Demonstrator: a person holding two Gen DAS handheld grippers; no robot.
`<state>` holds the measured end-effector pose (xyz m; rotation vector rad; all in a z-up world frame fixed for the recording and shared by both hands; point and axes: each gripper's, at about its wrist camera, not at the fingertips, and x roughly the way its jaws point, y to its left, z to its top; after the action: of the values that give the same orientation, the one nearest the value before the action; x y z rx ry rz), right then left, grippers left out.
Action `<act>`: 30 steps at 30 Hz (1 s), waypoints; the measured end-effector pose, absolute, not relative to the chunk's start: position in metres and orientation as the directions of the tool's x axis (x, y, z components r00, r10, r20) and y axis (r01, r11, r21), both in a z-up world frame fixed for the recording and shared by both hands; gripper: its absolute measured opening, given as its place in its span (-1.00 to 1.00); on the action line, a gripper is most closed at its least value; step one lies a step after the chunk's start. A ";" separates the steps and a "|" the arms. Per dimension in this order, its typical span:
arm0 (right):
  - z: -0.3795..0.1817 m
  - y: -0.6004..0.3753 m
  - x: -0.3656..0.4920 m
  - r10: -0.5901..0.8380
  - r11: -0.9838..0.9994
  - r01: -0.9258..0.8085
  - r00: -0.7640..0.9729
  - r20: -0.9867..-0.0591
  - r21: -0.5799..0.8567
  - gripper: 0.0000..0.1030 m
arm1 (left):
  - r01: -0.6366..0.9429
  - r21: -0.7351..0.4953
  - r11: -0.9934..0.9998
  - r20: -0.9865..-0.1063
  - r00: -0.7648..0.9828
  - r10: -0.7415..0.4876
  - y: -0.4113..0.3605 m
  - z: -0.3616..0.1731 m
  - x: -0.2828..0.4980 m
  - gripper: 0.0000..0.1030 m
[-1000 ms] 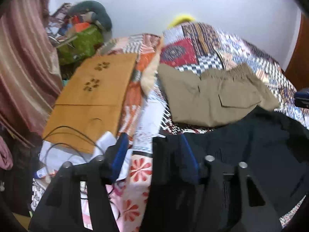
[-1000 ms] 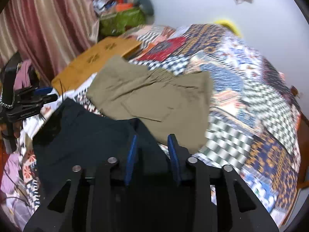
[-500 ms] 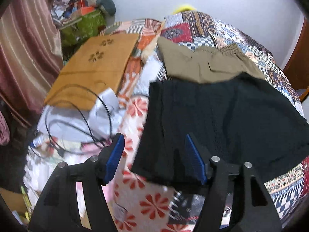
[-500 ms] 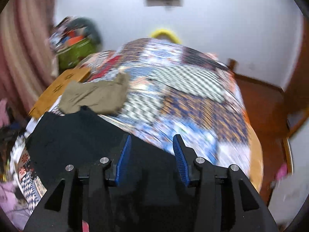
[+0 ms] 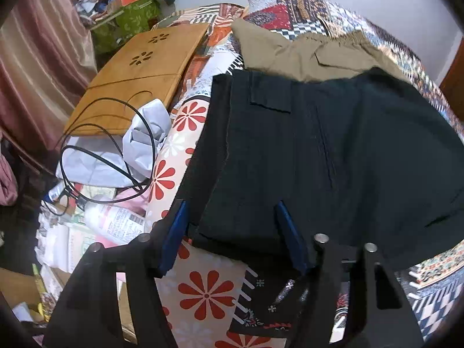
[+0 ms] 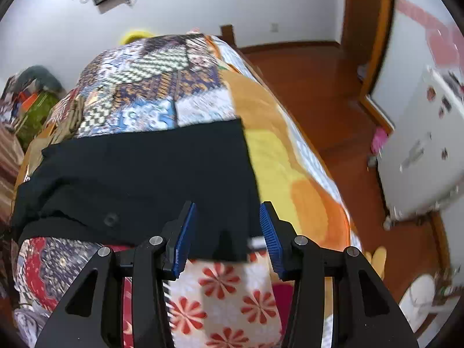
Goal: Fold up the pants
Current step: 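Smooth the folded black pants flat with both grippers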
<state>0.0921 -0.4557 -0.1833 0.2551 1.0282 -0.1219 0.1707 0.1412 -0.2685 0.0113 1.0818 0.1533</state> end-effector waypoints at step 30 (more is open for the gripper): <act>-0.172 -0.456 0.100 -0.051 0.969 0.210 0.690 -0.722 0.131 -0.83 | -0.100 0.210 0.973 -0.756 0.614 0.226 0.140 -0.211 0.170 -0.68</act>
<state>0.1000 -0.4555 -0.1724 0.2105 0.7975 -0.1470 0.1703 0.1399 -0.2112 0.1527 0.8914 0.1889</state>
